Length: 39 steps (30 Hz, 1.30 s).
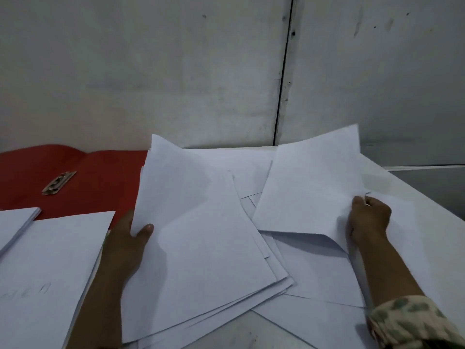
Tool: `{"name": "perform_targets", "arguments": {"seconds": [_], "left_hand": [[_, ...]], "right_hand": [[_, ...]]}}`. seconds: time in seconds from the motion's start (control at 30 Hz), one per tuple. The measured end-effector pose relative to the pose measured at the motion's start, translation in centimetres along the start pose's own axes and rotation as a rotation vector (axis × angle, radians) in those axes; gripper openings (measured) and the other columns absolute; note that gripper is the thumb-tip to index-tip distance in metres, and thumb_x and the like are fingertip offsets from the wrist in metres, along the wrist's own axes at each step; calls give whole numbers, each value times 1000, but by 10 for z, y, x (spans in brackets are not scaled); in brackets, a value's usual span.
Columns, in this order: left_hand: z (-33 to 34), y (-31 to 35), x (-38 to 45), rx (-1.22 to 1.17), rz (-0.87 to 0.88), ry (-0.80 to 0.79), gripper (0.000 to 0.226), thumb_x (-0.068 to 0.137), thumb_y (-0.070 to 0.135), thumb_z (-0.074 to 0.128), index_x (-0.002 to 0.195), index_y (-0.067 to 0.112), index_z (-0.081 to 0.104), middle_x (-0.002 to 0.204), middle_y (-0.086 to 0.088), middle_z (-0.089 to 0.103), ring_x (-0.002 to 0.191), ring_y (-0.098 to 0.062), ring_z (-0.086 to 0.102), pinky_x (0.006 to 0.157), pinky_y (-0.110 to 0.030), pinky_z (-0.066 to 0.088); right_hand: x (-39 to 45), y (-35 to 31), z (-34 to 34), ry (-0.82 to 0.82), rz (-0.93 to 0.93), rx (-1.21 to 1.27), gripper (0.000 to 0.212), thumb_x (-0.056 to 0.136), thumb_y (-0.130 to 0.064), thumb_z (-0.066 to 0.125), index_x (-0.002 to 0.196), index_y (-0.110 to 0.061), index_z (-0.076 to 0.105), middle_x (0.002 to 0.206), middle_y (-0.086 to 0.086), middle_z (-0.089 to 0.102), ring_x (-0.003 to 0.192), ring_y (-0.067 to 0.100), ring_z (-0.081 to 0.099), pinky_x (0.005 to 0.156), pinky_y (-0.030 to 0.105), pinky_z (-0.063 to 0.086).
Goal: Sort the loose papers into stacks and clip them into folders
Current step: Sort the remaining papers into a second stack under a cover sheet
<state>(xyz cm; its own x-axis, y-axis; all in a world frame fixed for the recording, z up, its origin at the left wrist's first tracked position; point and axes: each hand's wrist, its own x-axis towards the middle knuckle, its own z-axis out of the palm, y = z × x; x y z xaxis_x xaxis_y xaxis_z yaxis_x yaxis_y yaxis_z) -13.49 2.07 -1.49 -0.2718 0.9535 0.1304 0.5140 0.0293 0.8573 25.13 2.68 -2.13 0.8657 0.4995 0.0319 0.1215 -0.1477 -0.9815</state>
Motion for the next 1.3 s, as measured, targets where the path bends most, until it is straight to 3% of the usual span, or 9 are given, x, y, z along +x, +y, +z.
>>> {"name": "perform_targets", "arguments": {"seconds": [0.13, 0.3, 0.4, 0.53, 0.63, 0.83, 1.03, 1.13, 1.3], "left_hand": [[-5, -5, 3, 52, -50, -5, 43, 91, 17, 55, 133, 13, 47, 130, -14, 55, 116, -37, 51, 97, -45, 40], [3, 0, -1, 31, -31, -11, 43, 90, 11, 55, 131, 7, 46, 129, -16, 55, 117, -35, 50, 95, -39, 38], [11, 0, -1, 19, -46, -23, 48, 89, 14, 58, 133, 6, 44, 131, -16, 53, 118, -36, 50, 97, -40, 38], [15, 2, -1, 23, -62, -25, 58, 87, 19, 61, 138, 11, 37, 134, -14, 52, 120, -35, 50, 100, -43, 39], [17, 1, -2, 69, -45, -37, 53, 88, 24, 59, 135, 11, 41, 130, -13, 55, 117, -34, 52, 98, -44, 41], [18, 2, 0, 59, -105, -38, 52, 93, 40, 44, 132, 5, 46, 134, -17, 52, 123, -36, 47, 103, -46, 35], [16, 1, 1, 66, -126, -66, 44, 86, 35, 60, 118, 5, 57, 112, -14, 64, 101, -33, 58, 86, -41, 45], [15, 1, 1, 133, -112, -82, 47, 86, 29, 61, 124, 5, 51, 120, -15, 60, 109, -35, 55, 92, -44, 43], [18, 2, -1, 152, -98, -78, 47, 89, 25, 57, 130, 7, 45, 127, -15, 56, 116, -36, 51, 97, -45, 40]], "right_hand": [[0, -1, -5, 53, 46, 45, 36, 90, -8, 45, 56, -4, 34, 56, 7, 28, 52, 18, 25, 63, 31, 29], [-19, -7, 7, -132, 23, 30, 27, 90, -8, 48, 65, 0, 48, 59, 10, 38, 63, 23, 37, 53, 27, 29], [-37, -16, 16, -254, -26, 7, 26, 92, -8, 49, 103, 12, 60, 86, 27, 60, 78, 32, 53, 65, 33, 44], [-52, -17, 30, -419, -71, -85, 33, 92, -10, 50, 124, -3, 56, 97, 11, 64, 75, 20, 54, 71, 26, 43], [-66, -14, 40, -487, -232, -273, 39, 93, -12, 48, 132, -4, 50, 126, 19, 59, 106, 27, 57, 92, 28, 40], [-101, -17, 58, -582, -355, -480, 38, 97, -21, 40, 131, -11, 51, 137, 9, 52, 125, 26, 48, 98, 28, 36], [-116, -10, 66, -693, -483, -599, 22, 93, -25, 45, 86, -18, 63, 101, 2, 51, 89, 18, 52, 72, 24, 35], [-111, -13, 61, -651, -431, -508, 17, 89, -25, 54, 96, -16, 66, 104, 5, 54, 97, 20, 55, 81, 27, 42], [-78, -20, 35, -375, -304, -895, 58, 88, -49, 50, 132, -12, 43, 133, 12, 45, 127, 31, 36, 102, 41, 30]]}}
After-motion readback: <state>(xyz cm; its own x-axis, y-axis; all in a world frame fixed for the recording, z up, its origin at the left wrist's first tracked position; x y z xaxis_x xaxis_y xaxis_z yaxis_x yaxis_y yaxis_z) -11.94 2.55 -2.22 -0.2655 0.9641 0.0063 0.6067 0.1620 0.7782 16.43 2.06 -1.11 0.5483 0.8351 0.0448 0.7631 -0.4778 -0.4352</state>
